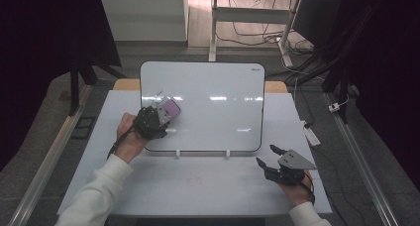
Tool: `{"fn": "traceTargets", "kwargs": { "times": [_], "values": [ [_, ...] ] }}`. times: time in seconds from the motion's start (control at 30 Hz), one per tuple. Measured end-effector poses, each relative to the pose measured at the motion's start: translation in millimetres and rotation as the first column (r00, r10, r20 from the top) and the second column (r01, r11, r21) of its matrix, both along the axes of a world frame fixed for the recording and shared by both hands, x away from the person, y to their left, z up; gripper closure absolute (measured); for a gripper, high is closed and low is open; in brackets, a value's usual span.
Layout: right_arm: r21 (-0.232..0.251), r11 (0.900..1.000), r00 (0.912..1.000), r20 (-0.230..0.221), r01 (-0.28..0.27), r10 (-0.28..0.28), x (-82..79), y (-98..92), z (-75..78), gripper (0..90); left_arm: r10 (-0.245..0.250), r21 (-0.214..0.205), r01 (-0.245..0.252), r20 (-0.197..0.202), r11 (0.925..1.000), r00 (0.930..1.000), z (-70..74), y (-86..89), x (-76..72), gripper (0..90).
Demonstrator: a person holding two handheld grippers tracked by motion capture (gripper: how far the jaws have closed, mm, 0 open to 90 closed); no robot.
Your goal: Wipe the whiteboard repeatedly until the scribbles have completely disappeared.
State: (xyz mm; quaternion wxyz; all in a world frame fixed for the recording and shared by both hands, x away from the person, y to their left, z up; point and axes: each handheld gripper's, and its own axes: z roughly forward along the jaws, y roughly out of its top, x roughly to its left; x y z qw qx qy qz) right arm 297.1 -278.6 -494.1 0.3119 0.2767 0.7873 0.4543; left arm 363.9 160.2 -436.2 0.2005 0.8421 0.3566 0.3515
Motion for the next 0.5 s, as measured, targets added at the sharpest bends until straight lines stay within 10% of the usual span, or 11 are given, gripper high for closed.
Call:
{"fn": "traceTargets", "kwargs": {
  "times": [0.17, 0.5],
  "values": [
    [0.001, 1.0000, 1.0000, 0.000, 0.002, -0.002, 0.2, -0.8, 0.1, 32.7, 0.047, 0.022, -0.046, -0.064, 0.9987, 0.9968, 5.2, 13.1, -3.1, 40.7],
    [0.000, 1.0000, 1.0000, 0.005, 0.002, -0.002, 0.1, -0.1, 1.5, 32.7, -0.033, 0.064, 0.043, -0.156, 0.9970, 0.9872, 3.1, 7.7, -8.8, 40.7]
  ]
}}
